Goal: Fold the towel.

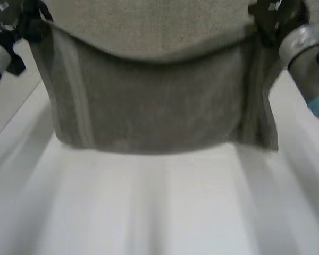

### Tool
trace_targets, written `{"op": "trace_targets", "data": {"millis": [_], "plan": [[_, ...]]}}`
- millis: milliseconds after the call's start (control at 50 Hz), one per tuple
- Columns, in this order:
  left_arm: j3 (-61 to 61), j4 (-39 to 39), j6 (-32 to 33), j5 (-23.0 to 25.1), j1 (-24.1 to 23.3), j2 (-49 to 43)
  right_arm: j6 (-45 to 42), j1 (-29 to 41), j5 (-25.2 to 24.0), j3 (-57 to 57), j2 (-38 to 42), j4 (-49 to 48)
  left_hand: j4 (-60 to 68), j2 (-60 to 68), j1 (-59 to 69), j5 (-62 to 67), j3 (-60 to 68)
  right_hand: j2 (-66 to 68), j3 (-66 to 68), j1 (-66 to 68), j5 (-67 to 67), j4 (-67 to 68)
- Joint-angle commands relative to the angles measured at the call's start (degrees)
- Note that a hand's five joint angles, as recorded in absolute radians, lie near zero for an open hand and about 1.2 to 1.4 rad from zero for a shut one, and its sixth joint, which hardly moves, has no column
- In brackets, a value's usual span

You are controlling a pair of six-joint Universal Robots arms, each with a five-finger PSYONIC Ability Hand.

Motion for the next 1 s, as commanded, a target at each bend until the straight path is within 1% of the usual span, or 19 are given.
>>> {"op": "trace_targets", "data": {"millis": [20,140,220,260,300,340,360,400,420,460,600,700,740,760,800,860,900,920,1000], "plan": [[11.8,-1.86,-0.16,-6.34,-0.09,0.13,6.34,-0.19,0.77,-5.26,-1.29,-4.71,1.83,2.19,5.8,2.8,2.53,2.92,2.55,3.71,2.52,2.78],[10.49,-2.48,-0.43,-6.26,0.08,1.18,5.64,-0.1,-0.55,-3.87,-0.77,4.61,1.83,2.19,5.8,2.8,2.53,2.92,2.55,3.71,2.52,2.78],[2.35,-2.48,-0.08,-5.03,0.7,2.85,5.47,-0.8,-2.13,-0.17,-0.86,5.59,1.83,2.19,5.8,2.8,2.53,2.92,2.55,3.71,2.52,2.78],[-1.19,-2.39,0.1,-4.06,0.79,3.29,5.38,-0.98,-3.8,2.65,-1.3,5.06,1.83,2.19,5.8,2.8,2.53,2.92,2.55,3.71,2.52,2.78],[-4.71,-2.3,0.19,-2.65,1.05,3.56,5.29,-0.98,-7.74,8.5,-1.82,3.22,1.83,2.19,5.8,2.8,2.53,2.92,2.55,3.71,2.52,2.78],[-12.41,-1.95,0.62,0.58,3.06,3.82,5.29,-1.07,-9.67,11.93,-2.17,2.08,1.83,2.19,5.8,2.8,2.53,2.92,2.55,3.71,2.52,2.78],[-12.44,-1.95,0.63,0.6,3.07,3.82,4.94,-1.07,-11.6,15.44,-2.26,0.85,1.83,2.19,5.8,2.8,2.53,2.92,2.55,3.71,2.52,2.78],[-19.44,-1.16,0.8,3.92,5.26,4.0,4.42,-1.24,-13.45,19.04,-2.18,-0.64,1.83,2.19,5.8,2.8,2.53,2.92,2.55,3.71,2.52,2.78],[-19.48,-1.16,0.8,3.94,5.27,4.0,4.41,-1.24,-13.47,19.08,-2.17,-0.65,1.83,2.19,5.8,2.8,2.53,2.92,2.55,3.71,2.52,2.78],[-25.95,0.33,0.89,6.82,6.93,4.17,2.58,-2.38,-16.35,27.3,-2.35,-3.8,1.83,2.19,5.8,2.8,2.53,2.92,2.55,3.71,2.52,2.78],[-36.07,2.62,0.98,11.66,11.33,6.1,-3.32,-3.18,-18.65,40.26,-4.11,-8.03,1.83,2.19,5.8,2.8,2.53,2.92,2.55,3.71,2.52,2.78],[-41.27,2.53,0.98,15.36,13.62,11.55,-6.13,-5.11,-18.65,45.98,-9.03,-7.68,1.83,2.19,5.8,2.8,2.53,2.92,2.55,3.71,2.52,2.78],[-42.86,2.45,0.89,16.59,14.24,13.93,-5.7,-7.3,-17.95,48.16,-14.62,-6.63,1.83,2.19,5.8,2.8,2.53,2.92,2.55,3.71,2.52,2.78],[-44.25,2.45,0.89,17.64,14.84,16.54,-5.7,-7.31,-17.95,48.17,-14.65,-6.63,1.83,2.19,5.8,2.8,2.53,2.92,2.55,3.71,2.52,2.78],[-45.67,2.27,0.8,18.79,15.38,19.29,-5.69,-9.93,-18.13,50.18,-21.91,-2.26,1.83,2.19,5.8,2.8,2.53,2.92,2.55,3.71,2.52,2.78],[-48.39,2.27,0.8,20.72,16.52,24.74,-5.78,-12.23,-18.57,50.72,-24.85,1.19,1.83,2.19,5.8,2.8,2.53,2.92,2.55,3.71,2.52,2.78],[-50.75,2.45,0.28,22.47,17.31,29.03,-6.22,-16.6,-20.05,50.81,-29.23,7.93,1.83,2.19,5.8,2.8,2.53,2.92,2.55,3.71,2.52,2.78],[-50.77,2.45,0.28,22.48,17.31,29.04,-6.22,-16.62,-20.06,50.81,-29.24,7.96,1.83,2.19,5.8,2.8,2.53,2.92,2.55,3.71,2.52,2.78],[-52.96,2.97,0.27,23.45,17.05,31.76,-6.4,-19.52,-25.49,50.28,-31.27,12.79,1.83,2.19,5.8,2.8,2.53,2.92,2.55,3.71,2.52,2.78]]}}
